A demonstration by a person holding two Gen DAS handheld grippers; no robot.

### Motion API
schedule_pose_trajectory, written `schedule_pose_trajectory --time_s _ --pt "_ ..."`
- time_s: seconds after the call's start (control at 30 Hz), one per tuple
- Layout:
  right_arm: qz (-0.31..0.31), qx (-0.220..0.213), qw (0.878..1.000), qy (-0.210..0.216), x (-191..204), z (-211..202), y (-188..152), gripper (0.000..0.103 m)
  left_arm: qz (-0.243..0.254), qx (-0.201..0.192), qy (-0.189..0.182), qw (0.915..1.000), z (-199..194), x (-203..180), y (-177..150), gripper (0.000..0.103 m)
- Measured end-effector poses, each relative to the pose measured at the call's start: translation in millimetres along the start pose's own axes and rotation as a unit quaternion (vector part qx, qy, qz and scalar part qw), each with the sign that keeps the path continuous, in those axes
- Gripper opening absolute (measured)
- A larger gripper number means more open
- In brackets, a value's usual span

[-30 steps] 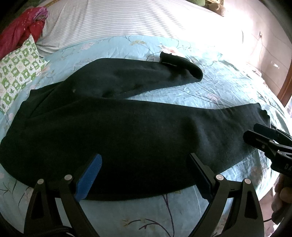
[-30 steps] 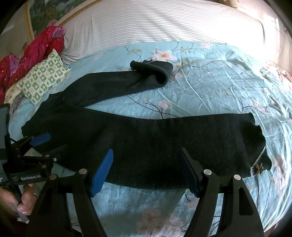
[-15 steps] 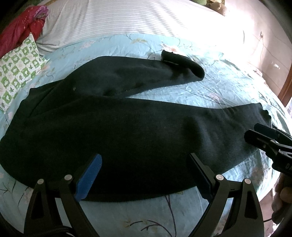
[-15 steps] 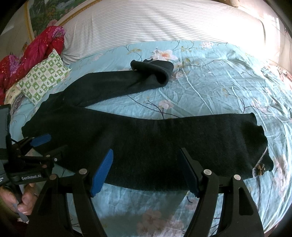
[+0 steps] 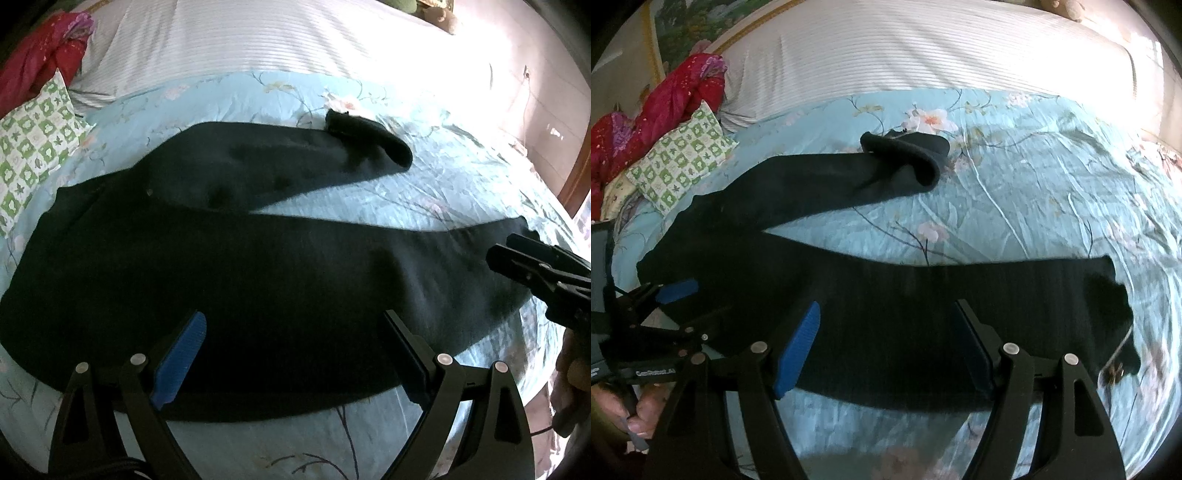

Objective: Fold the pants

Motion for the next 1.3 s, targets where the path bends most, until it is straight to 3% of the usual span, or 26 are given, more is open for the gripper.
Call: schedule_pose_trajectory --time_s 0.27,0.63,0.9,1.2,1.27,1.3 --pt "0.000 -0.017 1.000 0.011 -9 12 38 0.074 -0.005 0.003 0.001 1.0000 4 8 26 0.094" --pt "-0.031 -0.002 0.999 0.020 -16 57 92 0.079 0.015 0.005 0.012 0.9998 19 12 74 0.094" --pt "-0.060 0.004 0.998 0.030 -24 105 137 0.079 0.028 0.009 0.026 0.9992 52 19 137 0.094" --pt "-0.095 0.044 0.995 0.006 -33 163 152 0.078 0.039 0.032 0.030 0.9983 96 19 189 0.094" --pt "-0.101 0.051 0.994 0.004 -35 172 151 0.072 0.040 0.037 0.026 0.9982 104 14 195 0.094" --pt "-0.101 0.054 0.993 0.000 -38 174 151 0.057 0.042 0.039 0.024 0.9981 107 12 196 0.095"
Point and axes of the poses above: each gripper's, at about its wrist camera, not at the fingertips, and z roughly the way its jaws point, x to its left, y to its top, the point moved 9 cm from there along z, roughly the way its jaws point, and after that the axes turned 14 degrees about -z, right-handed, at the moved point
